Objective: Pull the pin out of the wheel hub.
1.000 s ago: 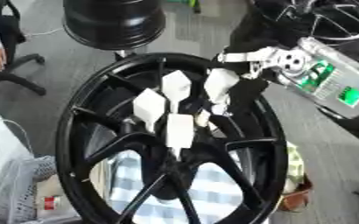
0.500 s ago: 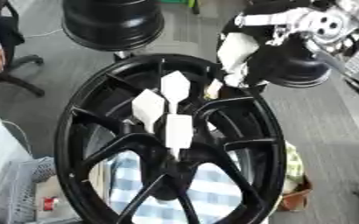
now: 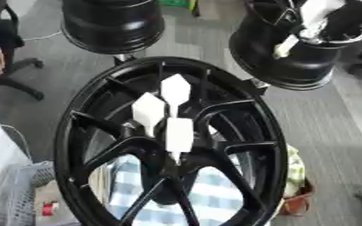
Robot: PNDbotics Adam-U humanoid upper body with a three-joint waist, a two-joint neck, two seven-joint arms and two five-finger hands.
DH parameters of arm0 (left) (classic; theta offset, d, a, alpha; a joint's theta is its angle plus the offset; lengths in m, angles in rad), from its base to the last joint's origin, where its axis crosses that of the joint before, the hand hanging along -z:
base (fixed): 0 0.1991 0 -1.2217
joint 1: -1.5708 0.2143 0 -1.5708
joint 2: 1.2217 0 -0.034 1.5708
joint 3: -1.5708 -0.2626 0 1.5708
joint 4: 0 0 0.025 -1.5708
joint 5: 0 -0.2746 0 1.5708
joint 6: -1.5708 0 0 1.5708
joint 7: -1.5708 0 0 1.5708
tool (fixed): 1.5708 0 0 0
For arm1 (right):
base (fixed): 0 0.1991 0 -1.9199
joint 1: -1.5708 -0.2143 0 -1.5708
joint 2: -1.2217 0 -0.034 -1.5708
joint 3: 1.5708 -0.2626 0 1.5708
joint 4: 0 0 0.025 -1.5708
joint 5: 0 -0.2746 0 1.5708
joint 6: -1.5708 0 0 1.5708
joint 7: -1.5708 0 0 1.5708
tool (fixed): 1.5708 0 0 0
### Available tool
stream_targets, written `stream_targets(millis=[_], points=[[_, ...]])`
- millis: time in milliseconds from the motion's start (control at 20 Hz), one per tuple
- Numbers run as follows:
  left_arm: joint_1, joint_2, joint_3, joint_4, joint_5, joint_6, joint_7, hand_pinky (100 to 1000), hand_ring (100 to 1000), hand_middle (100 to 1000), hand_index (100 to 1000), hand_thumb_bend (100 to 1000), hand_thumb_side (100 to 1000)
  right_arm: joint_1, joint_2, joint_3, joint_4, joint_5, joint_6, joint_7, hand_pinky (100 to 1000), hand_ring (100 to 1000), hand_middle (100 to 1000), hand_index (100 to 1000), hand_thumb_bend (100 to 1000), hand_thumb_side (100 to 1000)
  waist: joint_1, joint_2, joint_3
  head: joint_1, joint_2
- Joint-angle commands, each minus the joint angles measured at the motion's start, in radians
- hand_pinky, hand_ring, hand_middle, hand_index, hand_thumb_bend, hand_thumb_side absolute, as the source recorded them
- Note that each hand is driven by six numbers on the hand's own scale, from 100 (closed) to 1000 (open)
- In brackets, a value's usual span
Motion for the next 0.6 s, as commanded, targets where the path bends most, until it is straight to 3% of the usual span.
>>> stream_targets(millis=[50, 300, 400, 450, 550, 600], points=[[-0.005, 0.023, 0.011, -0.017, -0.006, -0.001, 0.007, 774, 785, 697, 892, 180, 565, 0.011, -0.073, -0.103, 0.082, 0.058, 0.056, -0.041, 759, 574, 470, 579, 220, 100, 0.008, -0.010, -0.002, 0.008, -0.015], [-0.008, 0.023, 0.012, -0.017, -0.009, -0.002, 0.010, 774, 785, 697, 892, 181, 564, 0.055, -0.081, -0.235, 0.217, 0.141, 0.136, -0.124, 783, 663, 562, 681, 332, 100, 0.010, -0.007, 0.004, 0.009, -0.015], [-0.009, 0.022, 0.011, -0.017, -0.009, -0.002, 0.009, 775, 785, 697, 892, 180, 566, 0.063, -0.076, -0.270, 0.267, 0.172, 0.165, -0.155, 801, 750, 673, 776, 507, 100, 0.012, -0.006, 0.005, 0.009, -0.014], [-0.008, 0.022, 0.010, -0.017, -0.009, -0.001, 0.009, 775, 785, 697, 892, 180, 565, 0.061, -0.067, -0.281, 0.294, 0.189, 0.179, -0.172, 811, 780, 729, 812, 577, 157, 0.013, -0.006, 0.006, 0.009, -0.014], [-0.007, 0.021, 0.011, -0.017, -0.009, -0.001, 0.009, 775, 785, 697, 892, 180, 564, 0.048, -0.048, -0.298, 0.354, 0.225, 0.181, -0.205, 830, 833, 810, 864, 622, 224, 0.016, -0.006, 0.006, 0.011, -0.013], [-0.006, 0.020, 0.010, -0.017, -0.008, -0.001, 0.009, 775, 785, 697, 892, 181, 564, 0.017, -0.028, -0.305, 0.453, 0.291, 0.137, -0.225, 839, 857, 834, 876, 617, 227, 0.018, -0.008, 0.006, 0.011, -0.012]])
